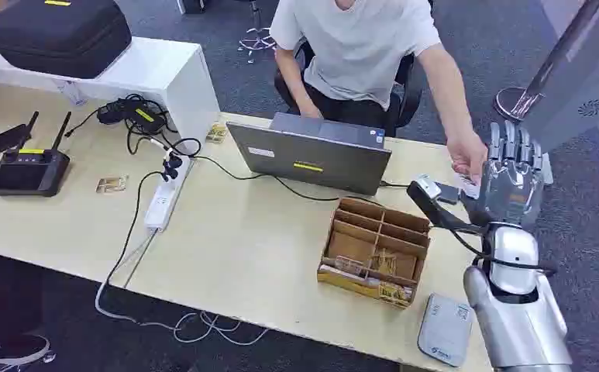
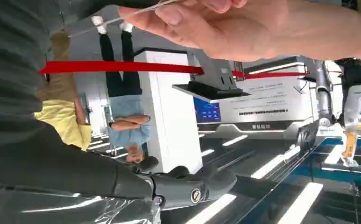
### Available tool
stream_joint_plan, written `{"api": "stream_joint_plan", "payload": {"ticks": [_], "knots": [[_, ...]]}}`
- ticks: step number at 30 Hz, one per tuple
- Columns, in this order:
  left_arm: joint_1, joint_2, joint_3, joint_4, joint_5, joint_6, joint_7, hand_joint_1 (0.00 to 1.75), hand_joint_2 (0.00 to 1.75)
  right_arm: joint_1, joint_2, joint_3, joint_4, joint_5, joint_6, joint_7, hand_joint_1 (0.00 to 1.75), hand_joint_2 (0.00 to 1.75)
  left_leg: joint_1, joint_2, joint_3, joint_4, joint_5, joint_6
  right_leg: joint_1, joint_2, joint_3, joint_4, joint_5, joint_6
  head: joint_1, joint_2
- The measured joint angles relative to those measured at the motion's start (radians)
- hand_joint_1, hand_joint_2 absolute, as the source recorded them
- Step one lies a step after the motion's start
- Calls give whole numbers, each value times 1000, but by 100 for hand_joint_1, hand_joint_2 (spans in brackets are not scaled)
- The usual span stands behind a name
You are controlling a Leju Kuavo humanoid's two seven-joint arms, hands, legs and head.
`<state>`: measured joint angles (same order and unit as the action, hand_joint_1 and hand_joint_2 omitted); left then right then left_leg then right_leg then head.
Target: Pass the card to the sensor for recognition and then transmit it.
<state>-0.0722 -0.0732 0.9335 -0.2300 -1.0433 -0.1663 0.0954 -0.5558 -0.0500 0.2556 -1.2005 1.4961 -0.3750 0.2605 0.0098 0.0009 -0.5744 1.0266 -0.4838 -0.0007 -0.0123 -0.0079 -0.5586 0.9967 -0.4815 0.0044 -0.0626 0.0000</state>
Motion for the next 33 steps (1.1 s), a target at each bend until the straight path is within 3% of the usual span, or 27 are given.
{"api": "stream_joint_plan", "payload": {"ticks": [27,33], "knots": [[-1,2,24,0,-3,-29,-4,0,175,-24,7,25,33,-61,-13,-43,175,175,0,0,0,0,0,0,0,0,0,0,0,0,0,0],[-1,3,27,0,-6,7,3,0,175,-18,12,25,43,-84,-26,-64,175,175,0,0,0,0,0,0,0,0,0,0,0,0,0,0]]}}
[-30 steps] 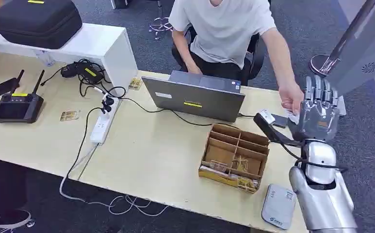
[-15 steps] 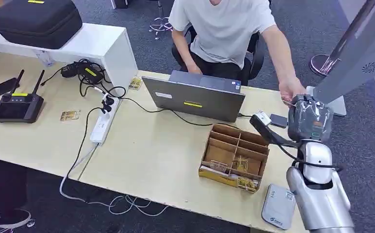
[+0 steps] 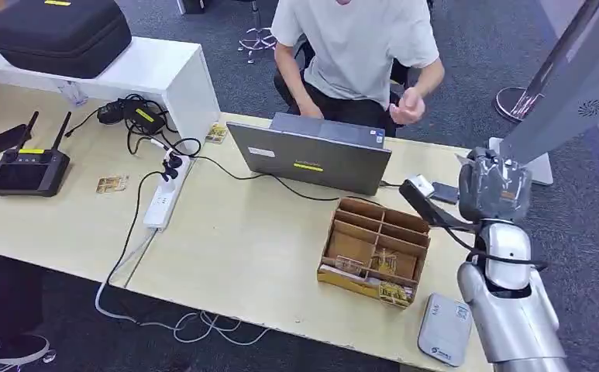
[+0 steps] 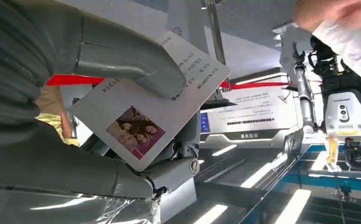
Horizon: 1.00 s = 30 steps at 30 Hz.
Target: Pass the card to the sensor for recognition and then transmit it.
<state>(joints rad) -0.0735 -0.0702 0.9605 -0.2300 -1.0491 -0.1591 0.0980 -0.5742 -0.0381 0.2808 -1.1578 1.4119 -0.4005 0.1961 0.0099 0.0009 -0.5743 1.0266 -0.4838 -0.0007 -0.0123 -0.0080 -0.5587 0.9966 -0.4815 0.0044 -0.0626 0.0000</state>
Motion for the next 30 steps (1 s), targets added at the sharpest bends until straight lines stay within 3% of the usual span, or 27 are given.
{"api": "stream_joint_plan", "payload": {"ticks": [5,12,21,30], "knots": [[1,-2,25,2,32,2,6,0,175,122,-4,0,-116,-26,-79,-64,175,175,0,0,0,0,0,0,0,0,0,-1,-1,0,0,0],[7,-6,66,4,61,2,8,0,175,380,-72,-46,-342,-51,-217,-184,175,175,0,-1,-1,0,-3,1,0,-1,-1,-1,-2,0,0,0],[12,-6,96,4,68,-2,6,0,175,595,-122,-148,-499,-77,-264,-272,175,175,0,0,-1,0,-3,1,0,0,-1,-2,-2,0,0,0],[13,-6,103,4,61,-8,2,0,175,652,-127,-166,-507,-69,-262,-313,175,175,0,1,-1,0,-3,1,0,0,-1,-1,-2,0,0,0]]}}
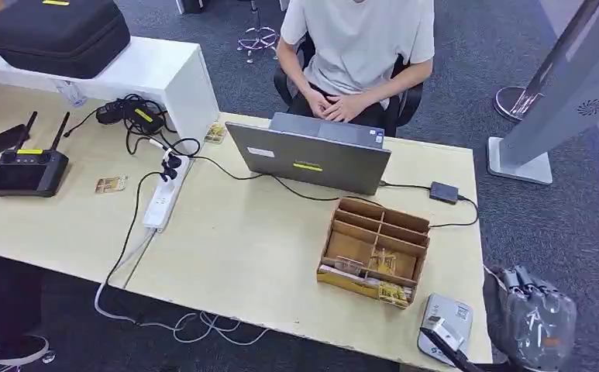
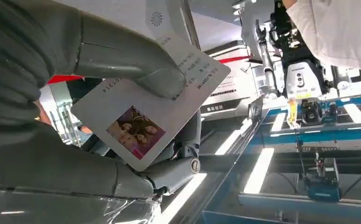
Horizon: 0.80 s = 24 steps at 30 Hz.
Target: Pass the card to the sensor for recognition and then transmit it.
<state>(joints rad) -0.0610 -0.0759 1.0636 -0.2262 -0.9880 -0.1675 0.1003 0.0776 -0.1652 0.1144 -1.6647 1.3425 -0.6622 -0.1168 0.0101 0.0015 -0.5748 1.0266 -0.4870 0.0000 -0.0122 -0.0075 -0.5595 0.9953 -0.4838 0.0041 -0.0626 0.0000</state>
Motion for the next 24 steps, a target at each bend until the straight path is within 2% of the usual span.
{"api": "stream_joint_plan", "payload": {"ticks": [7,11,24], "knots": [[-2,0,0,0,-10,-4,-7,0,175,-1,10,36,102,78,-9,0,175,175,0,0,0,0,0,0,0,0,0,0,0,0,0,0],[-3,0,0,0,-18,-8,-8,0,175,-3,19,64,168,114,-14,32,175,175,0,0,0,0,0,0,0,0,0,0,0,0,0,0],[-5,0,0,0,-26,-10,-10,0,175,-3,45,84,314,141,-17,65,175,175,0,0,0,0,0,0,0,0,0,0,0,0,0,0]]}}
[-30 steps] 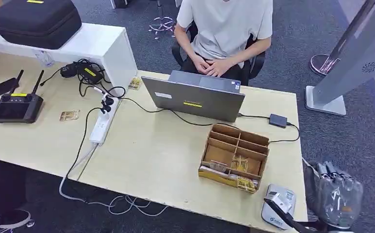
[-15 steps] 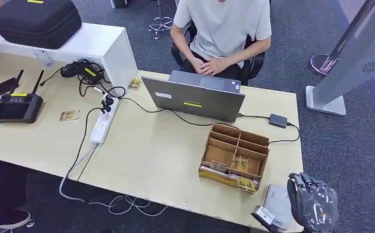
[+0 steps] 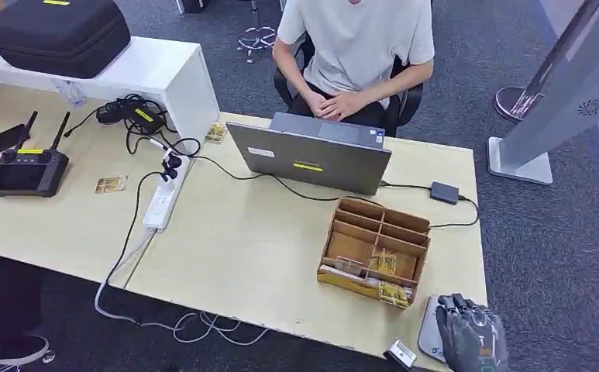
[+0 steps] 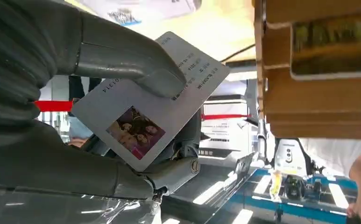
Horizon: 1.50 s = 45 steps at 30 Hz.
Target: Pass the card to the sensor for recognition and then transmit it.
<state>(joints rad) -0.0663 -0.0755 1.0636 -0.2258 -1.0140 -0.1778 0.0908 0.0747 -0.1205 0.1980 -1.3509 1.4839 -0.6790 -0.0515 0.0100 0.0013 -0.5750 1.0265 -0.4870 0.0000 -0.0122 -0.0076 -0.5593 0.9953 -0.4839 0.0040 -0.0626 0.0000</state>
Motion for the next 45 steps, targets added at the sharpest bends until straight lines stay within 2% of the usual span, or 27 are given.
{"api": "stream_joint_plan", "payload": {"ticks": [19,31,36,40,43,45], "knots": [[0,3,0,0,-4,-2,0,0,175,-4,5,-20,50,8,0,7,175,175,0,0,0,0,0,0,0,0,0,0,0,0,0,0],[0,10,0,0,-18,-10,-3,0,175,-5,24,-103,64,0,-3,-64,175,175,0,0,0,0,0,0,0,0,0,0,0,0,0,0],[0,10,0,0,-26,-12,-6,0,175,-19,31,-102,63,17,-3,-54,175,175,0,0,0,0,0,0,0,0,0,0,0,0,0,0],[-1,12,0,0,-41,-18,0,0,175,-93,32,-80,49,20,-3,-30,175,175,0,2,-1,0,1,0,0,2,0,1,1,0,0,0],[-6,14,0,0,-56,-20,0,0,175,-212,32,-43,46,9,8,-16,175,175,0,4,0,0,2,-1,0,3,0,1,2,0,0,0],[-8,15,0,0,-67,-21,0,0,175,-297,32,-13,41,4,48,3,175,175,0,4,1,0,3,-1,0,3,0,1,3,0,0,0]]}}
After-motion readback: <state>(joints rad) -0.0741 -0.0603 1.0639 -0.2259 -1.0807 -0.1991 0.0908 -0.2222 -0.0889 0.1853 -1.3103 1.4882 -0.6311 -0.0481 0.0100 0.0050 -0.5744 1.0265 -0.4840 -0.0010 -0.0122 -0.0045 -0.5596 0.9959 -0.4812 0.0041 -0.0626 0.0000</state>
